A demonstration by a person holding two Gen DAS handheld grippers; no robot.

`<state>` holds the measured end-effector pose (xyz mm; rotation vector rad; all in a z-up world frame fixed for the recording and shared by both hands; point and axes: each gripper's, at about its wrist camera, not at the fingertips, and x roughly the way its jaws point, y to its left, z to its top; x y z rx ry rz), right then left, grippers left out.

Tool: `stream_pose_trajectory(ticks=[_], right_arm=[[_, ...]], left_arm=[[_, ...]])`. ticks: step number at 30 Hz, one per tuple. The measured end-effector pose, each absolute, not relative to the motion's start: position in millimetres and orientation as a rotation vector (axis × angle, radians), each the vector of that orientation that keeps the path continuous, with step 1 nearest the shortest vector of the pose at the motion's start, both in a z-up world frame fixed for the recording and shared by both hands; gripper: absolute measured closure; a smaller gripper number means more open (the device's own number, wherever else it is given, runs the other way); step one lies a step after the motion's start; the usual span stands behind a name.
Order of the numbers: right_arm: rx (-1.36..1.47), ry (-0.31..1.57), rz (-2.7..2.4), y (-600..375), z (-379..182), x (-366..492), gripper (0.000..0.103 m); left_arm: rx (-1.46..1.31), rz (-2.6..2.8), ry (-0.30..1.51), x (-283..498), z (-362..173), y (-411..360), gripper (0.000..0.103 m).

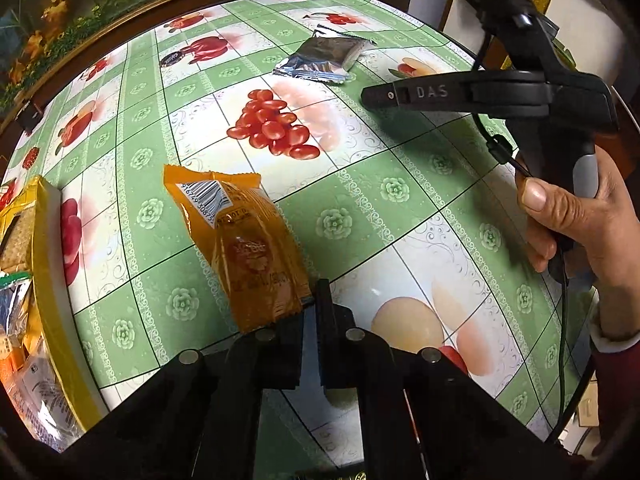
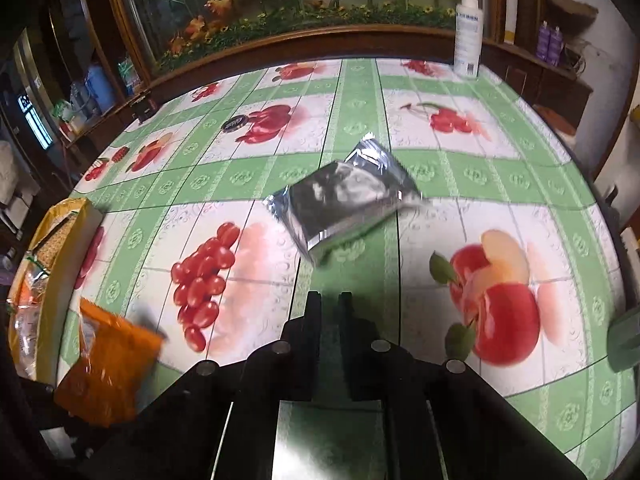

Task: Organize snacks
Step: 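Grasp the silver foil packet with the right gripper while the left gripper lifts the orange bag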

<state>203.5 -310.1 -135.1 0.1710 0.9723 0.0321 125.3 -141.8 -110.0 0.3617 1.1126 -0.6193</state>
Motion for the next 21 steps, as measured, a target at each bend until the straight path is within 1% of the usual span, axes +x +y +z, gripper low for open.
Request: stream_pose_trajectory(ticks=[1,2,3,4,6,9,11,13,15,20,21], right_arm=[[0.188,0.966,0.035,-312.6,-133.9,202.1,0.080],[0.207,0.957,0.033,-315.8,-131.8,200.8,0.048],[0.234,0.929,0.048,-319.6,-127.6,198.8,0.022],[0.258,0.888,0.066,-323.7,-121.3,197.0,0.020],[0.258,0.846,0.067,-329.4,-110.6,202.5,0.022],[0.326,0.919,0.031,-340.7,-114.4,227.0,0.021],[0.385,0.956,0.010,-340.5,-121.8,239.2,0.021],[0.375,0.983,-0.020,-332.4,-128.6,247.7,0.021],[0.364,0.966,-0.054,-323.6,-131.6,253.7,0.019],[0.322,0.988,-0.103,-313.9,-133.9,276.5,0.016],[0.282,0.997,-0.110,-309.3,-134.9,280.6,0.015]], left_arm=[[0.353,-0.618,1.115,125.9,-108.8,-139.0,0.084],[0.338,-0.613,1.113,127.5,-106.9,-134.6,0.072],[0.306,-0.597,1.103,131.6,-103.6,-127.3,0.052],[0.269,-0.573,1.089,136.3,-100.1,-119.8,0.041],[0.185,-0.524,1.095,145.9,-95.7,-104.9,0.041],[0.132,-0.447,1.081,155.5,-91.6,-94.1,0.041],[0.170,-0.402,1.051,155.8,-89.9,-96.8,0.041],[0.228,-0.396,1.024,158.8,-89.2,-103.5,0.040],[0.305,-0.420,1.013,163.4,-92.4,-112.4,0.040],[0.451,-0.464,1.058,172.1,-112.0,-127.4,0.040],[0.461,-0.457,1.073,172.8,-117.1,-130.2,0.038]])
